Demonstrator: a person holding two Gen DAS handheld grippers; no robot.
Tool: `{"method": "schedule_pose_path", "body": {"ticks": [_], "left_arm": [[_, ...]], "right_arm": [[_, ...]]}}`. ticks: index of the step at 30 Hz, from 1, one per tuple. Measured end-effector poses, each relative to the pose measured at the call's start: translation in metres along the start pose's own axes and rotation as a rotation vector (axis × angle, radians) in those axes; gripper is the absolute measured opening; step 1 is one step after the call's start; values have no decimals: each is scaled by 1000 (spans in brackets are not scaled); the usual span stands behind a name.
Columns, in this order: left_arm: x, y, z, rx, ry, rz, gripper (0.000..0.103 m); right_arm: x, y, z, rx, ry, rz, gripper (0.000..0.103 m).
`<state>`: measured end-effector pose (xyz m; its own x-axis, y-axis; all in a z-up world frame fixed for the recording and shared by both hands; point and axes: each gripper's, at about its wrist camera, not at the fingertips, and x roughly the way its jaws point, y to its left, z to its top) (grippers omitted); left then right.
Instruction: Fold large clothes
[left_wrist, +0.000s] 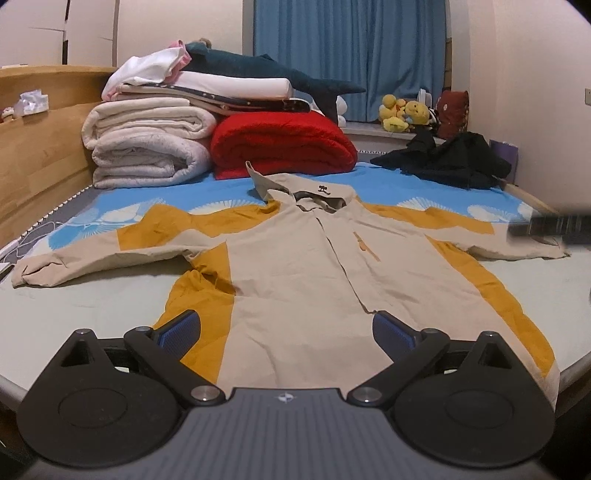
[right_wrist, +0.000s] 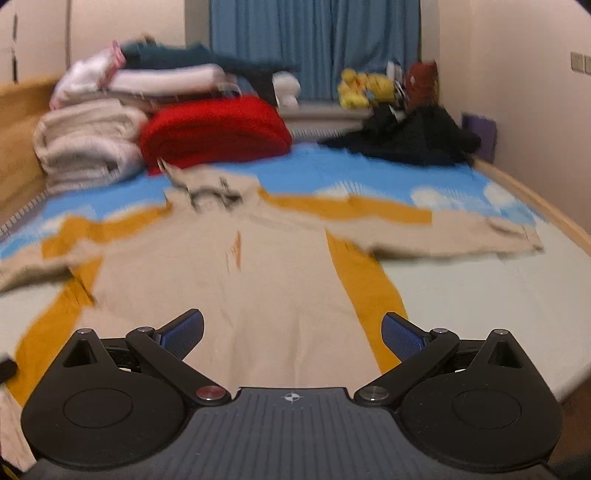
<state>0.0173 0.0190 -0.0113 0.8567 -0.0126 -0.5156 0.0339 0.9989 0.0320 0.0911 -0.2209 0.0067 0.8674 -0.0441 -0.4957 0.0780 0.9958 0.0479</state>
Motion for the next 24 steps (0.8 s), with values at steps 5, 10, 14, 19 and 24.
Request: {"method": "schedule_pose_path", "body": {"ticks": [5, 10, 14, 19, 24], "left_arm": [[4, -2, -1, 8, 26, -9, 101], [6, -8, -3, 36, 34, -32, 101], [9, -12, -6, 46, 43, -38, 101], [10, -11, -5, 47, 50, -38, 101], [12, -9, -6, 35, 61, -36, 101]], "right_arm": [[-8, -28, 35, 52, -99, -8, 102], [2, -34, 6, 28, -33, -15, 102], [14, -41, -8, 164, 76, 18, 102], [16, -39, -18, 150, 109, 9, 102], [17, -33, -21, 118, 112, -1, 102]]}}
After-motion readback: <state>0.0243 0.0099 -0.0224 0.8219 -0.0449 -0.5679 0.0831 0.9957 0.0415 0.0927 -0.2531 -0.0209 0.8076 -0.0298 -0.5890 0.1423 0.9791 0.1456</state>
